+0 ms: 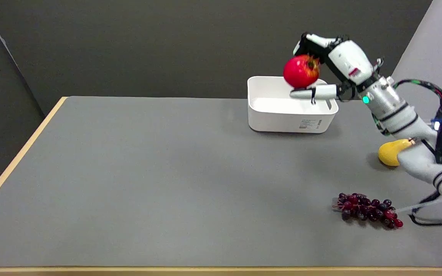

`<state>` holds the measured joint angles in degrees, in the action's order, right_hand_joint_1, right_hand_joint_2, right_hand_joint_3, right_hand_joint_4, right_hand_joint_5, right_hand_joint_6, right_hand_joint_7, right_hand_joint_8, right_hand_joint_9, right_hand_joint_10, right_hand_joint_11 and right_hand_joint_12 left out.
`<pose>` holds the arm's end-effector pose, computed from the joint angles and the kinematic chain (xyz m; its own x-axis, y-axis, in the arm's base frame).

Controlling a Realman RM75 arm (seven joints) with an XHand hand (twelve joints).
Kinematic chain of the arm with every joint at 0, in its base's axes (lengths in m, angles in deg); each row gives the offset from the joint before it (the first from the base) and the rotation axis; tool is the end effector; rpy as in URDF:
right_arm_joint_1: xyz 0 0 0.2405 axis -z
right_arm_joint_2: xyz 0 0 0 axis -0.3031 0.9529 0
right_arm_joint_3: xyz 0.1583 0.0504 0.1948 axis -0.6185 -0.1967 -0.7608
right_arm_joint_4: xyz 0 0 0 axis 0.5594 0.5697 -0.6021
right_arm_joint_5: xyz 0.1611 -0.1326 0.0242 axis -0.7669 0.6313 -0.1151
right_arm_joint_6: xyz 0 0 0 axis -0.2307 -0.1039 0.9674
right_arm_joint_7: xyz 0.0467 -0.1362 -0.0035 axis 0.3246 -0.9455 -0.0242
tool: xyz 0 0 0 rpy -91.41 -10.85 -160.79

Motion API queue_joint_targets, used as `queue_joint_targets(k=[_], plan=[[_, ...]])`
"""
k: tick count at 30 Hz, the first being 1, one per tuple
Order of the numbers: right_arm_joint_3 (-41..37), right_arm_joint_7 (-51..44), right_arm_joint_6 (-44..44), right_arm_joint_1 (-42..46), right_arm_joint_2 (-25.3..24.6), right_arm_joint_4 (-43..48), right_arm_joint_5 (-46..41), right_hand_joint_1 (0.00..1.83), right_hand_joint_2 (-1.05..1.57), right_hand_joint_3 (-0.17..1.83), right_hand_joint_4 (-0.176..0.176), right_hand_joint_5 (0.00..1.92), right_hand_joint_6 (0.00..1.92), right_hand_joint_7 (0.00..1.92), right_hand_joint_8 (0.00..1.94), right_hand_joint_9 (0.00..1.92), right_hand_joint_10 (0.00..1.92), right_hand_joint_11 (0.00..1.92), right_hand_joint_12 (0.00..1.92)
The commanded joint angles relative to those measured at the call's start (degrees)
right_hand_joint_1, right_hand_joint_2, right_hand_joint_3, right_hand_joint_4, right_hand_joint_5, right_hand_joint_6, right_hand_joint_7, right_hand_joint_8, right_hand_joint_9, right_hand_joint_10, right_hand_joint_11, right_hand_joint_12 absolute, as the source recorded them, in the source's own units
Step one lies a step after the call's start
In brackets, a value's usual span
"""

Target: Place the pomegranate into the white box.

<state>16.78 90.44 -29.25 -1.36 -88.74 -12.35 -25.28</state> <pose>-0.1409 -0.3616 0.4578 0.8766 0.4159 0.2421 -0.0481 -0.4248 0.9040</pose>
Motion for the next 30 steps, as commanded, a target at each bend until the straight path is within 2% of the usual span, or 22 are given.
queue_joint_targets(k=[1, 3, 5, 9, 19, 30], plan=[[20.9, -24.7, 24.6, -26.3, -2.2, -17.9, -5.5, 1.20, 0.99, 0.49, -0.107, 0.66, 1.45, 0.91, 1.36, 0.88, 1.50, 0.72, 1.92], [24.6, -33.9, 27.5, -27.0, -2.5, -18.9, -9.9, 1.19, 0.99, 0.50, -0.105, 0.66, 1.45, 0.91, 1.37, 0.88, 1.50, 0.72, 1.92], [26.3, -38.8, 28.6, -27.1, -2.6, -20.2, -13.0, 1.19, 0.99, 0.50, -0.101, 0.65, 1.46, 0.91, 1.37, 0.87, 1.49, 0.72, 1.92], [28.2, -43.2, 31.6, -26.7, -2.9, -22.2, -16.8, 1.19, 0.99, 0.51, -0.100, 0.65, 1.47, 0.90, 1.38, 0.87, 1.48, 0.73, 1.92], [27.8, -43.9, 32.7, -22.8, -3.2, -24.2, -18.0, 1.19, 1.03, 0.44, -0.100, 0.65, 1.46, 0.90, 1.36, 0.89, 1.43, 0.72, 1.92], [28.2, -43.9, 32.6, -20.1, -3.3, -22.0, -18.0, 1.19, 1.03, 0.43, -0.096, 0.64, 1.47, 0.90, 1.35, 0.89, 1.43, 0.74, 1.92]])
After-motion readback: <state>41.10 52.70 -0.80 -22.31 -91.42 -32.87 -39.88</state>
